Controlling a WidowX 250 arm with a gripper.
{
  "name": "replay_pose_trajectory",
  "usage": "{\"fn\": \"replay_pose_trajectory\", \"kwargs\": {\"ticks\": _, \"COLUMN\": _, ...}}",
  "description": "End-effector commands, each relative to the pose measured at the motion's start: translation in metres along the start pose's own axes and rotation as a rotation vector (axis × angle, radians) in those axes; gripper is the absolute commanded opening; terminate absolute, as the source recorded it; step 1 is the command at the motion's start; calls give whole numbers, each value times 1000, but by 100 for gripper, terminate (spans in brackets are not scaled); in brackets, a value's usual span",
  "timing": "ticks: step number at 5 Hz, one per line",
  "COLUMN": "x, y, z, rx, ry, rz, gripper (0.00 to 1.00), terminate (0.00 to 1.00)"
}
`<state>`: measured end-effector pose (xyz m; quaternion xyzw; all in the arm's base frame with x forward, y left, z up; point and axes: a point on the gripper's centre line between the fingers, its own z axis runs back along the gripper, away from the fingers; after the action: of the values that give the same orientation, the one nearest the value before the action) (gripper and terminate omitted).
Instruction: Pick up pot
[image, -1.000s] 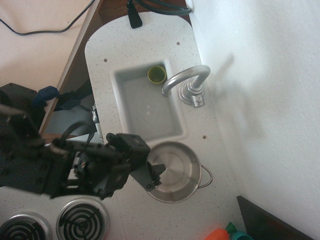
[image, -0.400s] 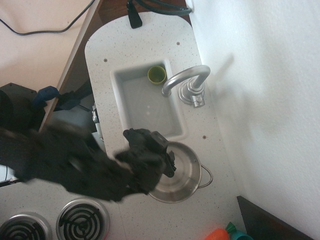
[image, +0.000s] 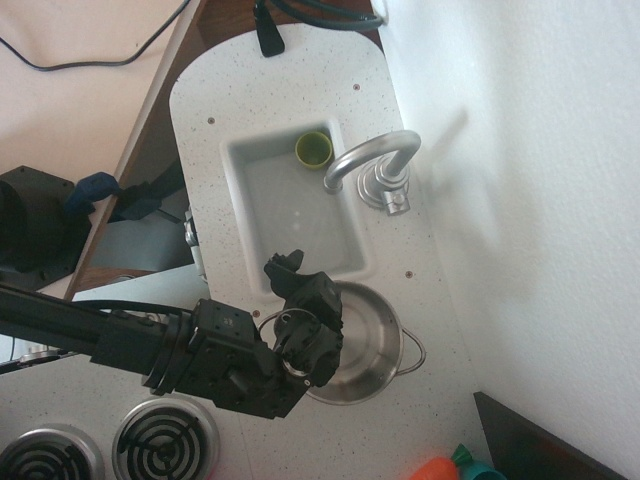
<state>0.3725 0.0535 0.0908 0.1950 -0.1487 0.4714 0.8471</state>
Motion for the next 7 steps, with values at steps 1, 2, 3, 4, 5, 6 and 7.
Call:
{"fn": "replay_pose_trajectory", "kwargs": {"ticks": 1, "x": 6, "y": -1, "z": 10, "rx": -65, "ry": 10, "rz": 16, "gripper": 100, "terminate": 0}}
{"fn": "replay_pose_trajectory", "kwargs": {"ticks": 2, "x": 1, "y": -2, "z": 13, "rx": -160, "ry": 27, "rz": 44, "gripper": 100, "terminate": 0}}
{"fn": "replay_pose_trajectory", "kwargs": {"ticks": 3, "x": -5, "y": -4, "z": 15, "rx": -194, "ry": 37, "rz": 49, "gripper": 100, "terminate": 0}}
{"fn": "replay_pose_trajectory", "kwargs": {"ticks": 4, "x": -6, "y": -4, "z": 17, "rx": -216, "ry": 30, "rz": 60, "gripper": 100, "terminate": 0}}
{"fn": "replay_pose_trajectory", "kwargs": {"ticks": 5, "x": -9, "y": -6, "z": 22, "rx": -248, "ry": 12, "rz": 48, "gripper": 100, "terminate": 0}}
{"fn": "replay_pose_trajectory", "kwargs": {"ticks": 6, "x": -14, "y": -5, "z": 22, "rx": -255, "ry": 18, "rz": 42, "gripper": 100, "terminate": 0}}
{"fn": "replay_pose_trajectory", "kwargs": {"ticks": 7, "x": -40, "y": 8, "z": 20, "rx": -251, "ry": 32, "rz": -14, "gripper": 100, "terminate": 0}}
